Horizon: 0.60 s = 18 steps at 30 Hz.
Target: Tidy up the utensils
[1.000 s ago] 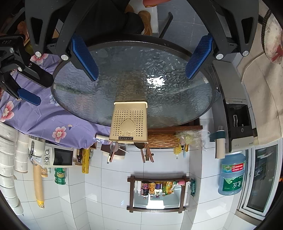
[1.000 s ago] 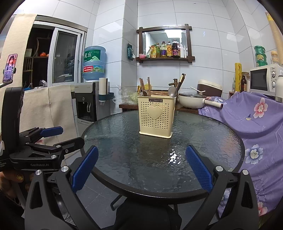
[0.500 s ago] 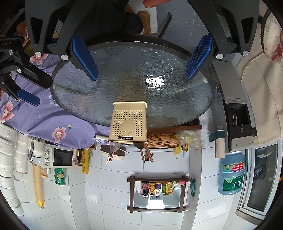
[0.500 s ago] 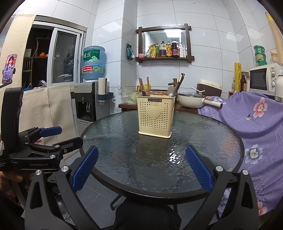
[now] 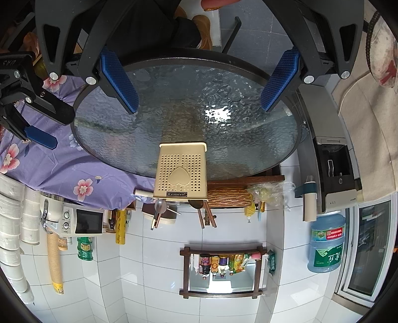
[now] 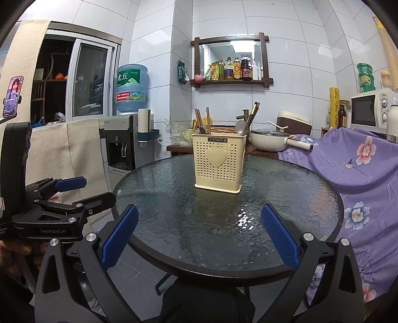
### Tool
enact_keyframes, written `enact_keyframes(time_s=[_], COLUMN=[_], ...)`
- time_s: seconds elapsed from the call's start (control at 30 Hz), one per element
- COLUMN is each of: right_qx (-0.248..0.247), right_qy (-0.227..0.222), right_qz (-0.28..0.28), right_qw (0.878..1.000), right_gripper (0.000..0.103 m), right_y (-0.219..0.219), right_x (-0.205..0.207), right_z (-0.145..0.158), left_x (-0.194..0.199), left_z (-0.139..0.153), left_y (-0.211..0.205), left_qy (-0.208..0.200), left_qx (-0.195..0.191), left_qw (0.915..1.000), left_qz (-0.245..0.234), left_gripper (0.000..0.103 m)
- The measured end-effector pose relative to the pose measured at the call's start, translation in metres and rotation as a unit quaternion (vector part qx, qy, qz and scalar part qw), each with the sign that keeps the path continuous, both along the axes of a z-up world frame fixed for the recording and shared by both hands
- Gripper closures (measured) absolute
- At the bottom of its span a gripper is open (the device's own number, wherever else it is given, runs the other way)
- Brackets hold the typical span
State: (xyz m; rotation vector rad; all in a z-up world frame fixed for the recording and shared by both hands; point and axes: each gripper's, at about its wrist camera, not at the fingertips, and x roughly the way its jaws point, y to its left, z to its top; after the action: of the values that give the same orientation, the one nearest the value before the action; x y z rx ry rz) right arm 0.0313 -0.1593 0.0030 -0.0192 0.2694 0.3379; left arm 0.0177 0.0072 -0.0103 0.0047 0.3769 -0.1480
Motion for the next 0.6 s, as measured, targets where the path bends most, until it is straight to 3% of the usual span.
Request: enact_keyframes(time_s=[0.6], right_qx=[0.000], right_qy=[0.001], right_qz=[-0.003], right_qw=[1.000], right_gripper=[0.006], right_y=[-0.0007], right_x=[0.0012], right_z=[-0.0009], left_x=[-0.0020], left_z=[0.0016], left_y=[-0.0003], left_qy=[-0.003], left_qx=[-0.004], left_qw=[1.0000], left_qz=[-0.006], left_gripper=[0.006])
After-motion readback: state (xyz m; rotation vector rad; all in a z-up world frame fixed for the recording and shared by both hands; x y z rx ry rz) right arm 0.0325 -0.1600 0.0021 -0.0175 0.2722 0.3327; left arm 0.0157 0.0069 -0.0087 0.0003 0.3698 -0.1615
